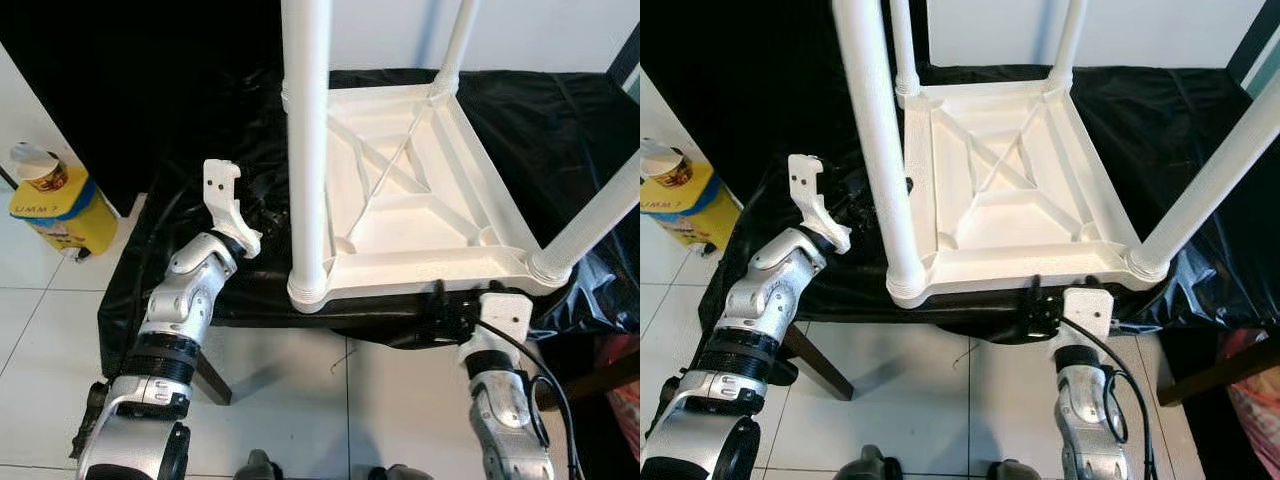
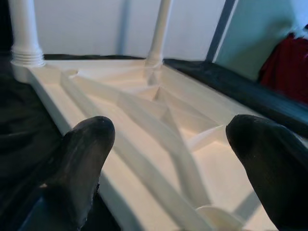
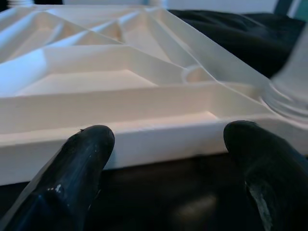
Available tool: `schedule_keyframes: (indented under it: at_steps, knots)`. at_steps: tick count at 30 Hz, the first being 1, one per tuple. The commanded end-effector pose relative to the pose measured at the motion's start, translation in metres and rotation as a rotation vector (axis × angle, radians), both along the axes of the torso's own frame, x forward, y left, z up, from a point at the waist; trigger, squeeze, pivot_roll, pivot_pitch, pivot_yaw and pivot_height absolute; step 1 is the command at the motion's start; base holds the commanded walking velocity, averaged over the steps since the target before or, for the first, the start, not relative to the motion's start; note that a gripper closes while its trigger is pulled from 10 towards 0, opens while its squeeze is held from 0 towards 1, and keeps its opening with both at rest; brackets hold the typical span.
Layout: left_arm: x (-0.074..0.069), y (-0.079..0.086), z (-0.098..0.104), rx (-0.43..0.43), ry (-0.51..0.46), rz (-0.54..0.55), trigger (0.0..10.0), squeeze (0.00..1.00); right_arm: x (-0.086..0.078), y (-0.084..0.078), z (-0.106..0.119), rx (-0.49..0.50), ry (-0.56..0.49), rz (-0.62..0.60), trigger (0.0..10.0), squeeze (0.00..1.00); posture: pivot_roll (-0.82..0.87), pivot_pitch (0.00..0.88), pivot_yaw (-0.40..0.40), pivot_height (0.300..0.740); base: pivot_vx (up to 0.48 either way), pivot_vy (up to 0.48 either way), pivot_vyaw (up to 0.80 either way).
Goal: Building children table
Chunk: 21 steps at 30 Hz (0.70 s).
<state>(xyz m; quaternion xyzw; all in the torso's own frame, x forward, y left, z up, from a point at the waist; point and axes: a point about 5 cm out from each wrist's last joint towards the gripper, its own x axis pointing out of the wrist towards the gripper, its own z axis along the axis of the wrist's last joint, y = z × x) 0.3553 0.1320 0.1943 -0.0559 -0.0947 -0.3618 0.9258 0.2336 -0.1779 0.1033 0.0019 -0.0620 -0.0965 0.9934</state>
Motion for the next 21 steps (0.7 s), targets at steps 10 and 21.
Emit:
schedule_keyframes:
  at_steps: [10, 21]
  knots:
    - [0.000, -0.009, 0.011, 0.036, -0.074, -0.148, 10.0, 0.00, -0.009, -0.019, -0.011, 0.074, 0.051, -0.140, 10.0, 0.00, -0.01, 0.130, 0.025, 0.740, 0.000, 0.000, 0.00]
    - [-0.039, -0.040, 0.026, -0.128, -0.105, -0.490, 10.0, 0.00, 0.013, -0.025, -0.011, 0.104, 0.059, -0.166, 10.0, 0.00, 0.01, 0.131, 0.013, 0.740, 0.000, 0.000, 0.00]
